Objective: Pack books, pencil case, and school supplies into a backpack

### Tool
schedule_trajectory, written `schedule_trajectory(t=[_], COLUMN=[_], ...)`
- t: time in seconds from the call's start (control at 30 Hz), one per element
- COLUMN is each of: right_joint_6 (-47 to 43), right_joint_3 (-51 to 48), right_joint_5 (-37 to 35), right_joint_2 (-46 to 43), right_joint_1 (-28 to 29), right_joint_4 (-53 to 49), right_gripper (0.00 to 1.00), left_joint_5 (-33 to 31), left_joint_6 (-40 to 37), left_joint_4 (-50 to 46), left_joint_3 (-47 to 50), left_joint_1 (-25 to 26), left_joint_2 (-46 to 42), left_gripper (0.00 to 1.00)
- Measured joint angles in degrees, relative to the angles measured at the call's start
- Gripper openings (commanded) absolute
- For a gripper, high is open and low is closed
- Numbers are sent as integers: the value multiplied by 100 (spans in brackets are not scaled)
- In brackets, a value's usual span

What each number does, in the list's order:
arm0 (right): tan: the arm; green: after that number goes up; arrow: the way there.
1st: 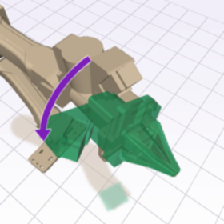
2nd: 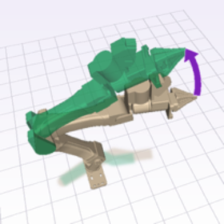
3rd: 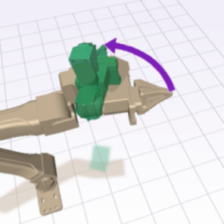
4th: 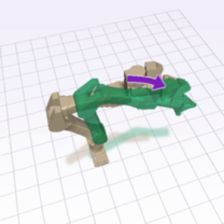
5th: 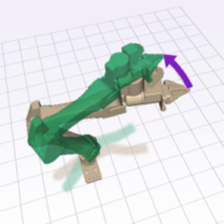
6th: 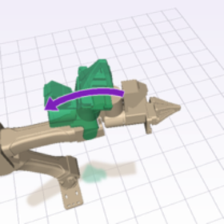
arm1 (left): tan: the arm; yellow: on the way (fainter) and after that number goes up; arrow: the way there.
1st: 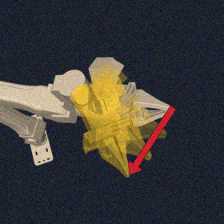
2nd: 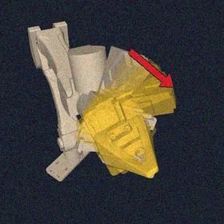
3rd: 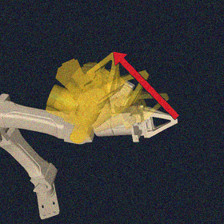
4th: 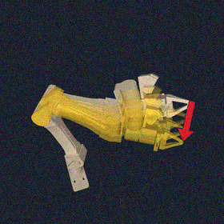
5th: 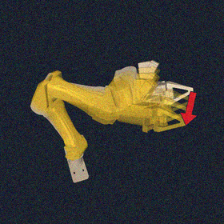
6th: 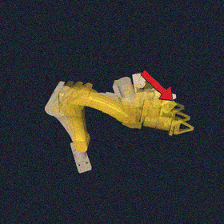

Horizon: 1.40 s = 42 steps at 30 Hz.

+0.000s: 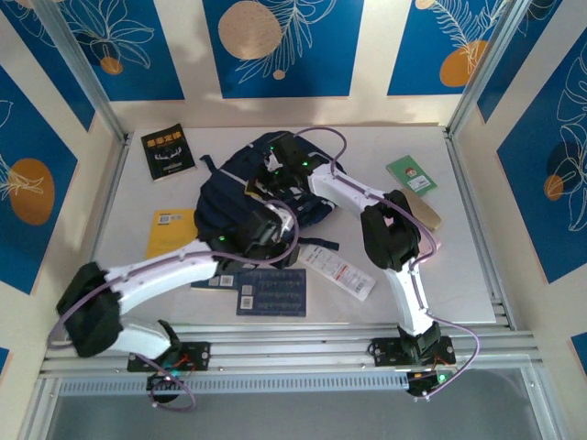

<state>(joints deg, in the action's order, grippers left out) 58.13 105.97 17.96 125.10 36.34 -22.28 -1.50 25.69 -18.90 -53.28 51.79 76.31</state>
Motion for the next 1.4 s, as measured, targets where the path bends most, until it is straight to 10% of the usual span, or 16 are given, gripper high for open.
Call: schedule_trajectory(t=[0.13,0.27,0.6,1.0,1.4], right_joint_6=[-267,-761,-1818,-1700,-1484], right_joint_3=[13,186,-1086,-3954,-4708], right_joint_5=[44,-173,-1429,-1744,-1974], right_joint_2=[0,-4,-1856,-3840,-4452], right_joint_1=[-66,-118,-151,63,122], right_joint_4=[-90,-522,-973,-297,-72], right_gripper=[47,56,53,50,50], left_joint_5=[-2,20,927,1255,1239], left_joint_6=[-52,85,1329,2243,2361], left_joint_4=[-619,-1158,-1585,-1034,-946], left_joint_3=[120,122,140,-391,-216], left_joint_1=[-197,-861,-2330,-2815,-3045], left_joint_2=[-1019,-1659,-975,485,691], left_gripper=[54,53,58,50,48])
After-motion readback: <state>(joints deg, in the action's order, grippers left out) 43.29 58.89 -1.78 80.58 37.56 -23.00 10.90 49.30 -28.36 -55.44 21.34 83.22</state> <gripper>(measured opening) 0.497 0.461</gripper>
